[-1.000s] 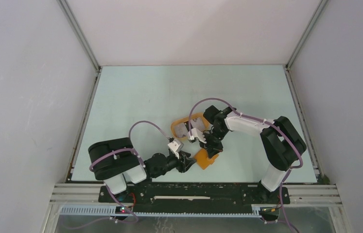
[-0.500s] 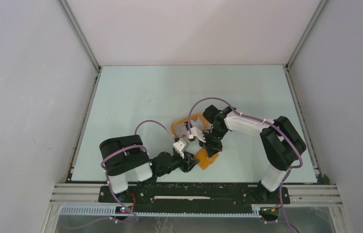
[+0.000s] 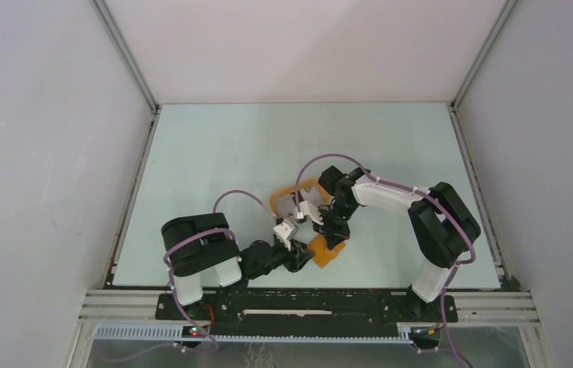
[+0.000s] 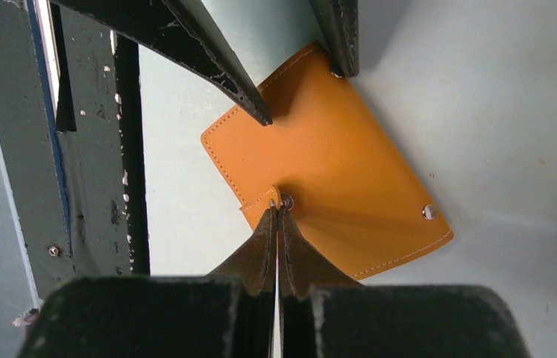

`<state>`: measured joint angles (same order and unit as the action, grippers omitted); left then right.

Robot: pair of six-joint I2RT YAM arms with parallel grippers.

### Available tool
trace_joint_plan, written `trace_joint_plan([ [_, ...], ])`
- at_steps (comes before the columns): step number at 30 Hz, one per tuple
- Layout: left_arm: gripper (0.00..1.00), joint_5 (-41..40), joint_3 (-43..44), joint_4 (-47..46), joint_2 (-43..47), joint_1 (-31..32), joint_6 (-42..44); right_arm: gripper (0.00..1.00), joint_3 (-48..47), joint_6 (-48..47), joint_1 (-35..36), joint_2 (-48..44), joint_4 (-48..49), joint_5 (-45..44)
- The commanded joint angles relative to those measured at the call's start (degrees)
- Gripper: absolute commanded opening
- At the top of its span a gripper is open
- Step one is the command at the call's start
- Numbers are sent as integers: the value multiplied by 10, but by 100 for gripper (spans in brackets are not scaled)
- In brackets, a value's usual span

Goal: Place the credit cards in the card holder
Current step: Close the card holder at the center of the board.

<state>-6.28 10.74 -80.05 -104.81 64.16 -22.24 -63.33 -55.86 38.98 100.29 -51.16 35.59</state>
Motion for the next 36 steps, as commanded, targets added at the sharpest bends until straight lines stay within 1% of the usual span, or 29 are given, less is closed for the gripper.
trace_joint_plan([
  [1,47,-3,12,0,-10,5,12,0,-21,-10,3,-3,-5,24],
  [19,47,-5,13,1,-8,9,12,0,-23,52,10,29,36,-35],
  [36,46,-3,13,1,-8,11,17,0,-48,111,9,98,36,-96],
])
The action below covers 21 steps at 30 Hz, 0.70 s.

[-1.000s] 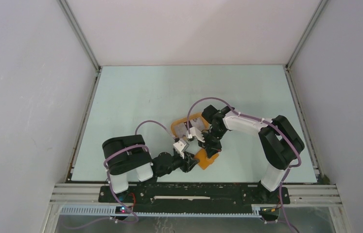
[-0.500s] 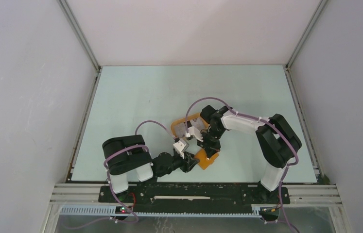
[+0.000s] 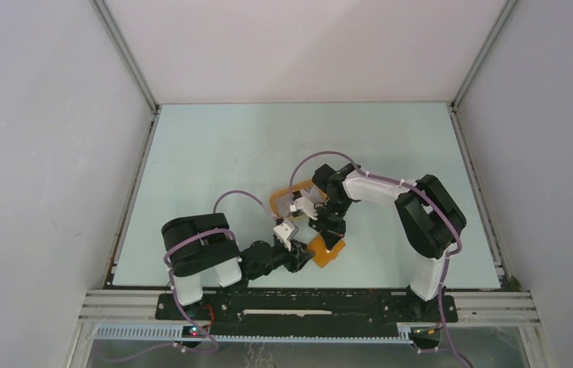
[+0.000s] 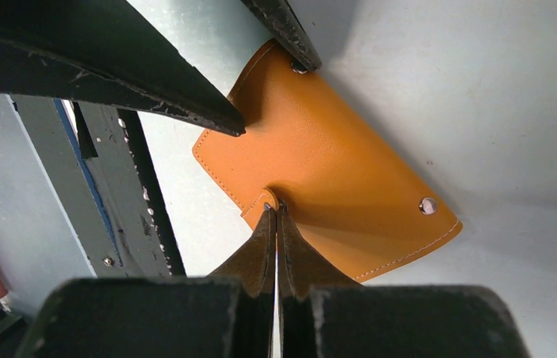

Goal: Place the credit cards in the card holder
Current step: Close the card holder at the center of the board.

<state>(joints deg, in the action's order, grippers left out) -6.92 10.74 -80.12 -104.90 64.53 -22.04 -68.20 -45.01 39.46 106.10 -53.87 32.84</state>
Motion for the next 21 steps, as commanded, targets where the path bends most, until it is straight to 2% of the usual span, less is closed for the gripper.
trace_joint_plan([
  [1,46,3,12,1,-7,7,15,0,1,5,4,43,62,-70],
  [21,46,8,8,1,1,8,21,0,-16,53,3,97,71,-114],
])
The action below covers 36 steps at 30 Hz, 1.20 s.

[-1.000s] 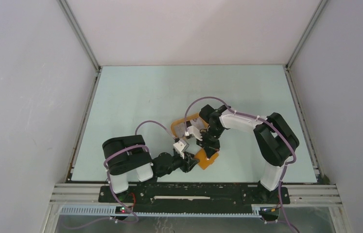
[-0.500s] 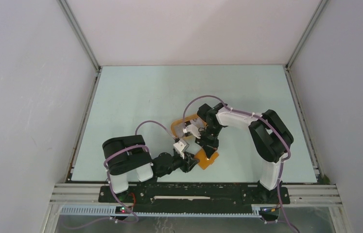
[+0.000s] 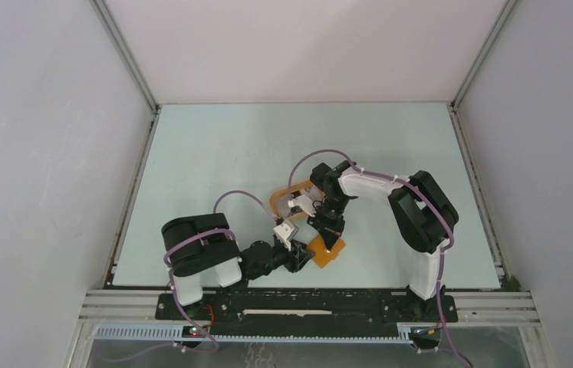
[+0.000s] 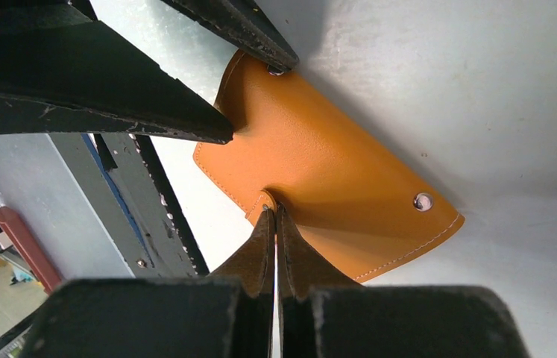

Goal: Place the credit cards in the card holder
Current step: Close the card holder at the center of the board.

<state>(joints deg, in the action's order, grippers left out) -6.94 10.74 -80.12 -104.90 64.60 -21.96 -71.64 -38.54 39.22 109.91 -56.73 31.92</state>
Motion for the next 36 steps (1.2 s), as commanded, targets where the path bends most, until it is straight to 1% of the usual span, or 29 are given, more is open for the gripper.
trace_joint_plan([
  [1,46,7,8,0,1,7,19,0,16,-9,5,62,100,-107],
  [16,46,11,3,-2,4,7,20,0,-4,45,16,101,105,-179],
  [22,46,11,1,-2,7,7,21,0,-5,48,17,104,104,-174],
  [23,46,12,1,-2,7,7,20,3,-5,45,17,101,103,-163],
  [25,46,12,0,-2,8,7,19,20,-8,43,15,88,96,-140],
  [27,46,11,0,-2,13,7,18,32,-11,41,15,61,93,-120],
  [32,46,8,-2,0,19,7,13,47,-11,32,16,-17,86,-73],
  [36,46,4,-1,3,23,7,6,51,-10,16,11,-66,68,-51],
])
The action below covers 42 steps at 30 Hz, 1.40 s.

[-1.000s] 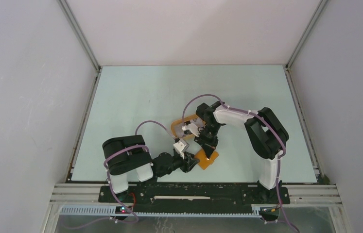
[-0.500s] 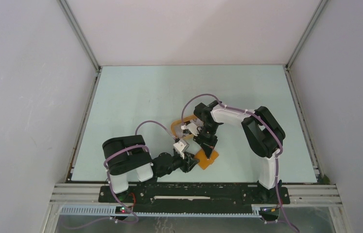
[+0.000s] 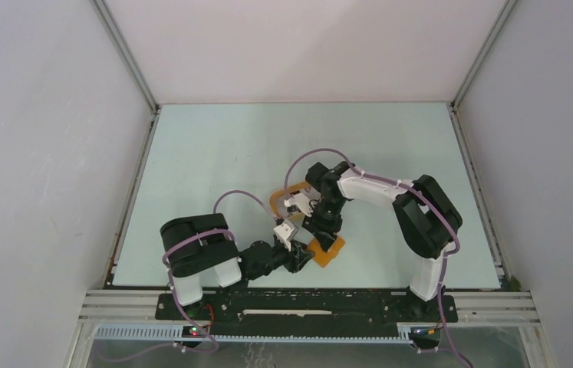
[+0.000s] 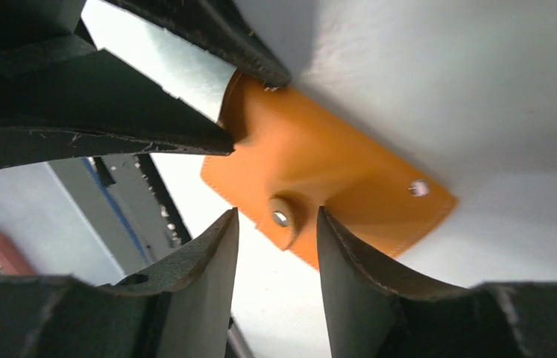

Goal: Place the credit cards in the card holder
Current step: Close the card holder at the center of the board, then reset both arms

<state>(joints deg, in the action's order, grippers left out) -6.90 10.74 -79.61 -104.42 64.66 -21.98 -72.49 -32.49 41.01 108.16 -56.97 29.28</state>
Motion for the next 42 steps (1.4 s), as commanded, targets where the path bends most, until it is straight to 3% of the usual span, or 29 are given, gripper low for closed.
trace_joint_plan([
  [1,46,3,-2,-1,20,6,4,52,1,-50,-9,-59,69,-23],
  [9,46,17,20,45,39,9,-11,50,17,-94,-26,-141,47,16],
  [16,46,17,47,138,88,18,-29,50,26,-128,-74,-253,30,53],
  [26,49,-17,175,561,323,15,18,51,42,-96,-257,-453,55,138],
  [30,55,-7,227,697,412,-9,54,72,42,-54,-351,-542,71,229],
  [34,74,8,268,784,506,-53,72,99,31,20,-443,-593,91,298],
  [37,88,18,301,845,573,-105,59,100,26,129,-475,-614,134,288],
  [42,94,148,385,941,636,-229,26,100,21,317,-478,-641,212,152],
])
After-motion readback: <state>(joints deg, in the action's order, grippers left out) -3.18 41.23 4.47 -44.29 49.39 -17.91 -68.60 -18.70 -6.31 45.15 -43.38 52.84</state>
